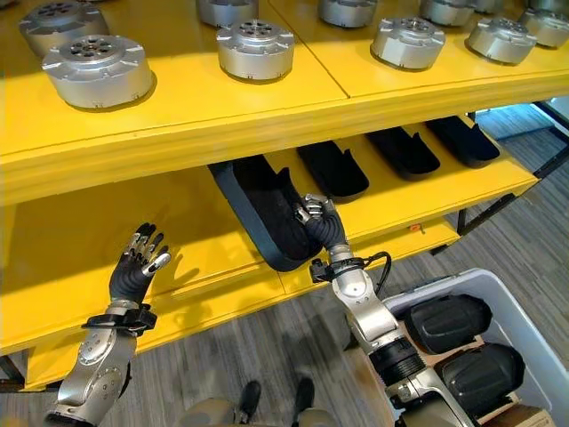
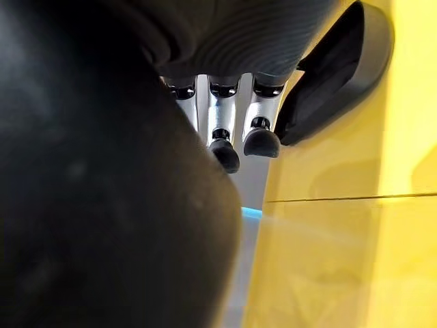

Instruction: Move parts from the plastic box to the shelf.

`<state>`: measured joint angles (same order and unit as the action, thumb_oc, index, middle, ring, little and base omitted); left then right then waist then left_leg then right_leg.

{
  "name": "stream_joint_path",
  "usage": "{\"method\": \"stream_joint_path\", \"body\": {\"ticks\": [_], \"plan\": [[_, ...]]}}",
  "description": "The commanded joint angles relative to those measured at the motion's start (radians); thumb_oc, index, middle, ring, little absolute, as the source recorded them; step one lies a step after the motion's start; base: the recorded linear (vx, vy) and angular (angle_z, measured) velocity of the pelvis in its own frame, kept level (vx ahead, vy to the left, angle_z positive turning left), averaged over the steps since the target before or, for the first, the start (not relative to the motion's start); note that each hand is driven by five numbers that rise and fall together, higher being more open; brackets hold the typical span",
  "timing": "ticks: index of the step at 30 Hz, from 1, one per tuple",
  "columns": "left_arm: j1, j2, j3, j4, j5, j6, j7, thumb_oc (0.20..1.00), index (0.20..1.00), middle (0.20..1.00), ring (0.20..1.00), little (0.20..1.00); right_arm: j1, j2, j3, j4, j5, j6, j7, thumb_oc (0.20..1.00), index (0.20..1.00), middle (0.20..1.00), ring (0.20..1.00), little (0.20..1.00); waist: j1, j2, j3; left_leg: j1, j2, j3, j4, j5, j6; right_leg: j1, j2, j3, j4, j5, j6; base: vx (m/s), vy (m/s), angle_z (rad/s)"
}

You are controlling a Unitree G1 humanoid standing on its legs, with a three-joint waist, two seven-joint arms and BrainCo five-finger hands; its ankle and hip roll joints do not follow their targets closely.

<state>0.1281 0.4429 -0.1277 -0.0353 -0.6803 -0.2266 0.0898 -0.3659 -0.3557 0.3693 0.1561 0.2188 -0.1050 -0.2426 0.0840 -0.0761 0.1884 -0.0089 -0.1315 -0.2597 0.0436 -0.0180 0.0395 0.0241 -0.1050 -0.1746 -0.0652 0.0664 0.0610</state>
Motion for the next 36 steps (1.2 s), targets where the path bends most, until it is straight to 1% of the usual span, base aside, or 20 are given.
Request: {"method": "stream_joint_path", "body": {"ticks": [1,3,6,9,10,12,13,14,17,19,20,21,22,23,24,25,28,30,34,36], "plan": [[0.024,0.037,-0.008,-0.122,-0.015,-0.033,-0.022,1.0,1.0,1.0,1.0,1.0,-0.146,0.028,0.006,0.007,0.003,-0.074,-0.03,0.2,0.2,0.2,0.2,0.2,0.023,0.012,-0.053,-0.009,0.154,0.045,0.065,-0.085,-0.07,-0.067,-0.013,-0.028,0.203,-0.169,0.015,-0.03,-0.15,0.28],[0.023,0.039,-0.011,-0.121,-0.017,-0.031,-0.021,1.0,1.0,1.0,1.0,1.0,-0.158,0.029,0.009,0.021,0.007,-0.074,-0.032,0.2,0.2,0.2,0.2,0.2,0.024,0.012,-0.052,-0.012,0.161,0.039,0.064,-0.08,-0.076,-0.066,-0.008,-0.036,0.21,-0.177,0.01,-0.03,-0.124,0.25],[0.029,0.046,-0.031,-0.125,-0.027,-0.023,-0.026,1.0,1.0,1.0,1.0,1.0,-0.196,0.026,0.027,0.067,0.019,-0.078,-0.042,0.2,0.2,0.2,0.2,0.2,0.034,0.013,-0.046,-0.024,0.188,0.009,0.058,-0.052,-0.099,-0.06,0.015,-0.061,0.221,-0.2,-0.014,-0.03,-0.178,0.24],[0.026,0.045,-0.041,-0.123,-0.034,-0.023,-0.027,1.0,1.0,1.0,1.0,1.0,-0.215,0.024,0.039,0.091,0.029,-0.079,-0.048,0.2,0.2,0.2,0.2,0.2,0.037,0.015,-0.039,-0.039,0.198,-0.004,0.055,-0.029,-0.115,-0.058,0.025,-0.072,0.216,-0.208,-0.026,-0.06,-0.125,0.3],[0.015,0.045,-0.049,-0.12,-0.038,-0.022,-0.026,1.0,1.0,1.0,1.0,1.0,-0.232,0.015,0.042,0.109,0.04,-0.078,-0.051,0.2,0.2,0.2,0.2,0.2,0.041,0.016,-0.021,-0.076,0.195,-0.003,0.073,-0.004,-0.131,-0.06,0.026,-0.087,0.215,-0.213,-0.037,-0.12,-0.093,0.36],[0.006,0.041,-0.051,-0.116,-0.04,-0.023,-0.026,1.0,1.0,1.0,1.0,1.0,-0.243,0.009,0.043,0.114,0.049,-0.076,-0.048,0.2,0.2,0.2,0.2,0.2,0.037,0.015,-0.009,-0.106,0.189,0.01,0.107,-0.003,-0.138,-0.061,0.017,-0.104,0.219,-0.218,-0.041,-0.1,-0.059,0.42],[-0.004,0.037,-0.054,-0.115,-0.041,-0.023,-0.024,1.0,1.0,1.0,1.0,1.0,-0.253,-0.002,0.046,0.118,0.048,-0.076,-0.05,0.2,0.2,0.2,0.2,0.2,0.037,0.015,0.005,-0.127,0.198,0.049,0.136,0.001,-0.136,-0.061,0.005,-0.121,0.229,-0.226,-0.046,-0.06,0.014,0.38],[-0.015,0.03,-0.061,-0.111,-0.051,-0.02,-0.023,1.0,1.0,1.0,1.0,1.0,-0.272,-0.016,0.051,0.133,0.045,-0.066,-0.062,0.2,0.2,0.2,0.2,0.2,0.034,0.016,0.019,-0.146,0.254,0.099,0.13,0.038,-0.127,-0.058,-0.007,-0.142,0.244,-0.241,-0.053,-0.06,0.037,0.6],[-0.027,0.035,-0.082,-0.11,-0.057,-0.023,-0.019,1.0,1.0,1.0,1.0,1.0,-0.302,-0.014,0.05,0.181,0.055,-0.062,-0.096,0.2,0.2,0.2,0.2,0.2,0.037,0.034,0.028,-0.175,0.367,0.094,0.028,0.159,-0.143,-0.057,-0.029,-0.147,0.275,-0.253,-0.037,0.02,0.12,0.66],[-0.034,0.036,-0.083,-0.111,-0.059,-0.021,-0.013,1.0,1.0,1.0,1.0,1.0,-0.312,-0.023,0.045,0.194,0.053,-0.059,-0.106,0.2,0.2,0.2,0.2,0.2,0.033,0.057,0.033,-0.186,0.396,0.123,-0.042,0.215,-0.153,-0.059,-0.049,-0.15,0.314,-0.268,-0.028,0.09,0.222,0.34],[-0.042,0.033,-0.081,-0.103,-0.06,-0.02,-0.007,1.0,1.0,1.0,1.0,1.0,-0.308,-0.024,0.041,0.191,0.048,-0.054,-0.11,0.2,0.2,0.2,0.2,0.2,0.029,0.066,0.033,-0.184,0.406,0.148,-0.057,0.224,-0.159,-0.057,-0.059,-0.152,0.328,-0.27,-0.022,0.14,0.279,0.39],[-0.038,0.03,-0.077,-0.097,-0.068,-0.022,-0.011,1.0,1.0,1.0,1.0,1.0,-0.313,-0.023,0.053,0.193,0.036,-0.047,-0.105,0.2,0.2,0.2,0.2,0.2,0.037,0.075,0.03,-0.151,0.403,0.14,-0.071,0.191,-0.15,-0.061,-0.069,-0.139,0.355,-0.281,-0.014,0.2,0.366,0.28],[-0.032,0.024,-0.075,-0.093,-0.069,-0.021,-0.012,1.0,1.0,1.0,1.0,1.0,-0.307,-0.009,0.051,0.198,0.024,-0.04,-0.096,0.2,0.2,0.2,0.2,0.2,0.048,0.092,0.019,-0.154,0.385,0.13,-0.055,0.174,-0.149,-0.05,-0.082,-0.121,0.344,-0.27,-0.002,0.16,0.278,-0.1],[-0.032,0.024,-0.076,-0.093,-0.069,-0.021,-0.012,1.0,1.0,1.0,1.0,1.0,-0.306,-0.009,0.05,0.197,0.024,-0.04,-0.096,0.2,0.2,0.2,0.2,0.2,0.049,0.091,0.018,-0.157,0.383,0.131,-0.049,0.17,-0.148,-0.05,-0.084,-0.12,0.343,-0.269,-0.001,0.2,0.34,-0.36],[-0.031,0.031,-0.077,-0.093,-0.072,-0.022,-0.019,1.0,1.0,1.0,1.0,1.0,-0.286,-0.003,0.034,0.189,0.024,-0.037,-0.093,0.2,0.2,0.2,0.2,0.2,0.058,0.089,0.019,-0.181,0.348,0.145,0.025,0.14,-0.151,-0.024,-0.116,-0.126,0.327,-0.26,0.011,0.15,0.24,-0.21],[-0.034,0.039,-0.084,-0.088,-0.072,-0.021,-0.025,1.0,1.0,1.0,1.0,1.0,-0.28,0.004,0.03,0.192,0.025,-0.032,-0.093,0.2,0.2,0.2,0.2,0.2,0.065,0.084,0.02,-0.193,0.329,0.151,0.056,0.115,-0.148,-0.008,-0.132,-0.126,0.313,-0.251,0.021,0.2,0.308,0.14],[-0.044,0.068,-0.089,-0.096,-0.083,-0.032,-0.025,1.0,1.0,1.0,1.0,1.0,-0.297,0.004,0.012,0.204,0.015,-0.026,-0.112,0.2,0.2,0.2,0.2,0.2,0.084,0.079,0.027,-0.231,0.286,0.174,0.12,0.064,-0.137,0.0,-0.165,-0.111,0.262,-0.216,0.048,0.09,0.204,0.17],[-0.073,0.086,-0.102,-0.096,-0.094,-0.036,-0.019,1.0,1.0,1.0,1.0,1.0,-0.329,-0.002,-0.012,0.226,0.02,-0.028,-0.138,0.2,0.2,0.2,0.2,0.2,0.093,0.077,0.045,-0.285,0.273,0.187,0.162,0.057,-0.151,-0.007,-0.172,-0.12,0.233,-0.201,0.055,-0.02,0.12,0.09],[-0.107,0.106,-0.125,-0.108,-0.098,-0.049,-0.009,1.0,1.0,1.0,1.0,1.0,-0.456,-0.038,-0.036,0.29,0.027,-0.025,-0.188,0.2,0.2,0.2,0.2,0.2,0.107,0.076,0.071,-0.35,0.249,0.19,0.197,0.042,-0.146,-0.016,-0.182,-0.139,0.183,-0.177,0.065,0.01,0.078,0.13],[-0.113,0.108,-0.128,-0.111,-0.096,-0.052,-0.005,1.0,1.0,1.0,1.0,1.0,-0.487,-0.047,-0.04,0.31,0.025,-0.024,-0.199,0.2,0.2,0.2,0.2,0.2,0.111,0.077,0.078,-0.361,0.246,0.192,0.204,0.04,-0.146,-0.024,-0.185,-0.14,0.186,-0.176,0.065,-0.01,0.07,0.03]]}}
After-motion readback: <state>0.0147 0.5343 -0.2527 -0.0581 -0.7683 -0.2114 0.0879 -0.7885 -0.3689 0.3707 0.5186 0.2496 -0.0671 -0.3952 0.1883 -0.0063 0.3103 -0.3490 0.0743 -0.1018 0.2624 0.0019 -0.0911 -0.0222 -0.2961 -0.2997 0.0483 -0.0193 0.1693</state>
